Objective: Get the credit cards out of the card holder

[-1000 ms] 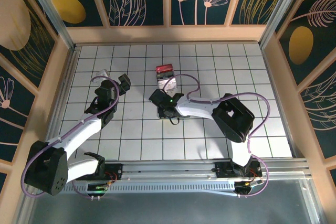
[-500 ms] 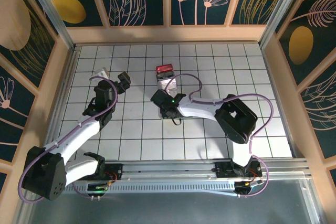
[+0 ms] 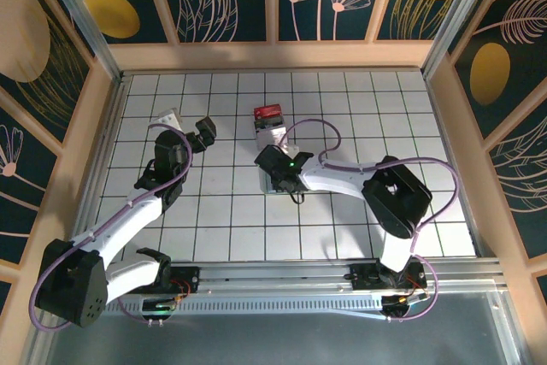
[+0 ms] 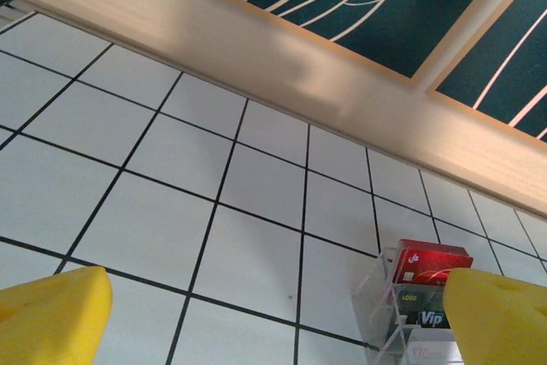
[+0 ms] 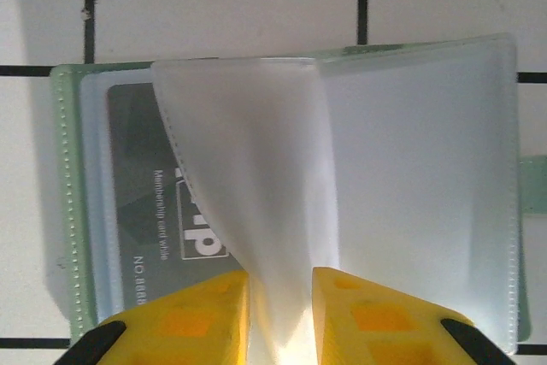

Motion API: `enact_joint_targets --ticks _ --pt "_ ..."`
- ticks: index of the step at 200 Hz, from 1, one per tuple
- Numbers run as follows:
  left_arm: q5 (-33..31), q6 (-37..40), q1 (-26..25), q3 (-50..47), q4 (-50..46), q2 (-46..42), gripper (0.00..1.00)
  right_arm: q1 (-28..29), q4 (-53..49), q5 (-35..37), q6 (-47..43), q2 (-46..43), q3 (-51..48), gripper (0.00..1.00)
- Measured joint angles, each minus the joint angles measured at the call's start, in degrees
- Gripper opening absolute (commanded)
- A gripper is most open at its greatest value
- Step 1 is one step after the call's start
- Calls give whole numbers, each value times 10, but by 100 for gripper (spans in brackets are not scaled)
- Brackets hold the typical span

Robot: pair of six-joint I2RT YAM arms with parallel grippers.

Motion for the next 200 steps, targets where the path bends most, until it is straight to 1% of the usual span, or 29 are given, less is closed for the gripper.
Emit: enact_joint_targets --ticks 29,56,95,123,153,200 --pt "2 20 -16 0 9 8 99 -14 2 4 0 -16 -19 28" --pt "-13 52 -72 1 15 28 99 -35 2 6 0 -30 -40 29" --pt "-7 85 -136 11 12 71 99 -67 19 5 0 -45 -70 29" --pt "-18 104 -181 13 4 101 99 -88 35 1 -1 -47 -85 28" --pt "-35 123 -224 13 -2 141 99 -104 62 -20 -5 -51 -104 22" --pt "-49 143 -270 27 -17 224 99 -124 90 -55 -5 -54 -123 21"
